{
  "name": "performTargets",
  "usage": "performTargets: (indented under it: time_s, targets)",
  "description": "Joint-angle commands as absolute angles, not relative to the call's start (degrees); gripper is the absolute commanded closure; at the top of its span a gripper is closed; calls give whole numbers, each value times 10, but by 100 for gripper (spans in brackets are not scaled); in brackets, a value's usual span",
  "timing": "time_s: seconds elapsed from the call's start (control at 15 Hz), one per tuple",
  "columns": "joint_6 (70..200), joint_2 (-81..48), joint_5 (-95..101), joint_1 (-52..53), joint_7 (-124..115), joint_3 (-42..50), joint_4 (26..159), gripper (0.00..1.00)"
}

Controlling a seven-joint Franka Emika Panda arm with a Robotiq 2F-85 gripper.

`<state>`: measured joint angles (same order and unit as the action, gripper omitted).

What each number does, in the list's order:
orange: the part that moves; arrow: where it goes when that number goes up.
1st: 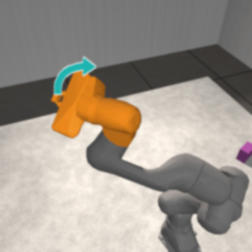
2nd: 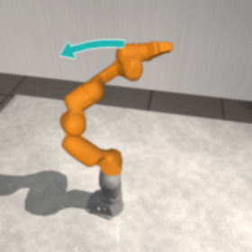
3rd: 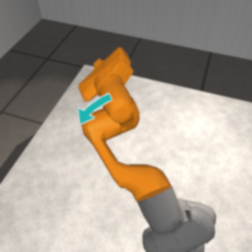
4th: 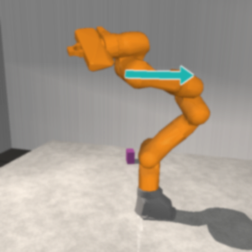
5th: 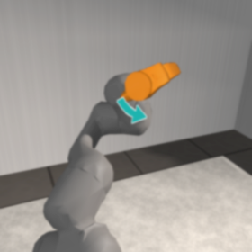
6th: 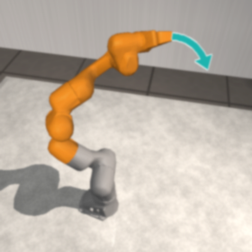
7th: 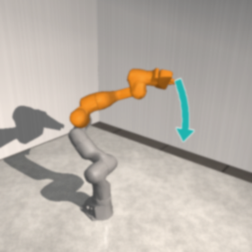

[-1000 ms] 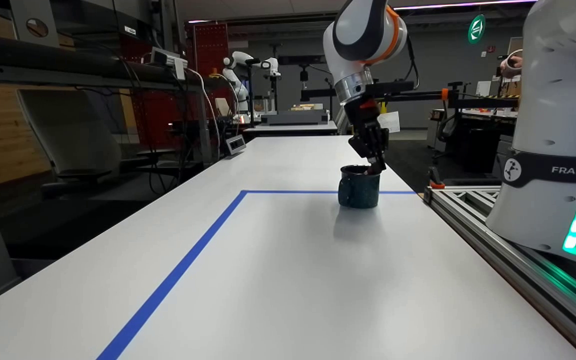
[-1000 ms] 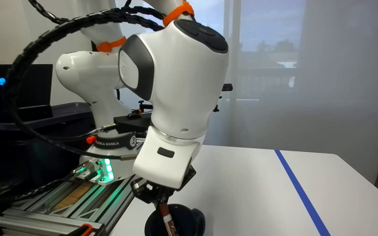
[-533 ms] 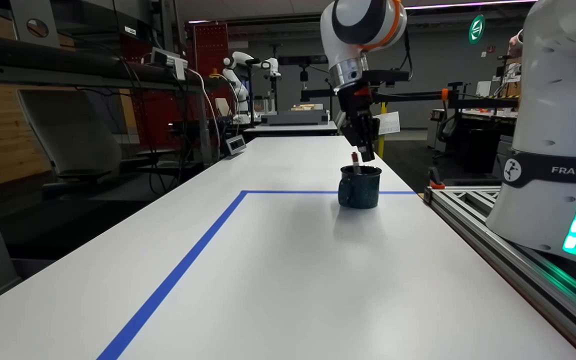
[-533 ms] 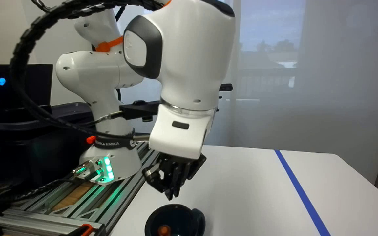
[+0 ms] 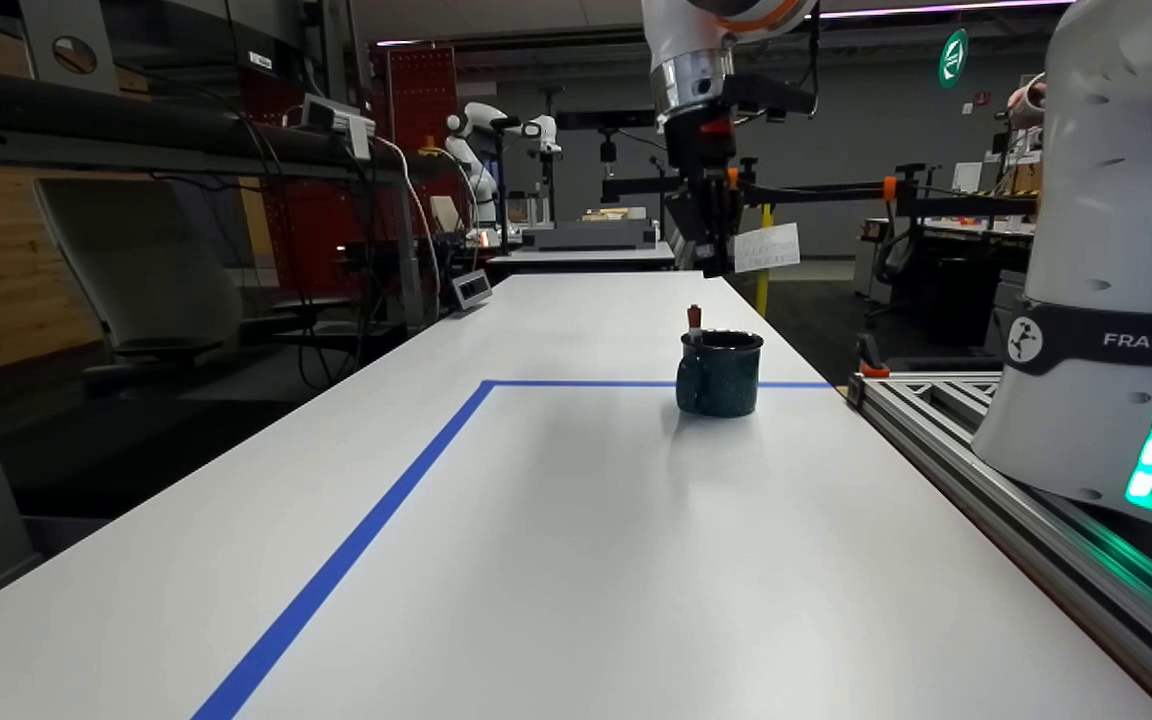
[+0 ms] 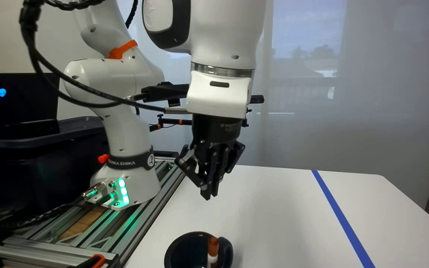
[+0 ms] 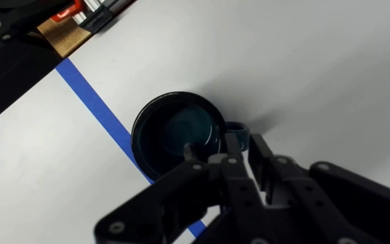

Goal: Remove the red marker from the dark green mug.

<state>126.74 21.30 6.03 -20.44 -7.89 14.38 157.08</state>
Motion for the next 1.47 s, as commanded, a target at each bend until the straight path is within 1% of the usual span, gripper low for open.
performTargets:
  time_s: [0.0, 0.47, 0.93, 1.4]
  targets:
    - [1250, 231, 83, -216, -101, 132, 1575, 53]
    - [1260, 214, 162, -221, -171, 95, 1572, 1]
    - [1261, 174, 247, -232, -251, 81, 1572, 0]
    - [1283, 131, 231, -225, -247, 110, 1573, 0]
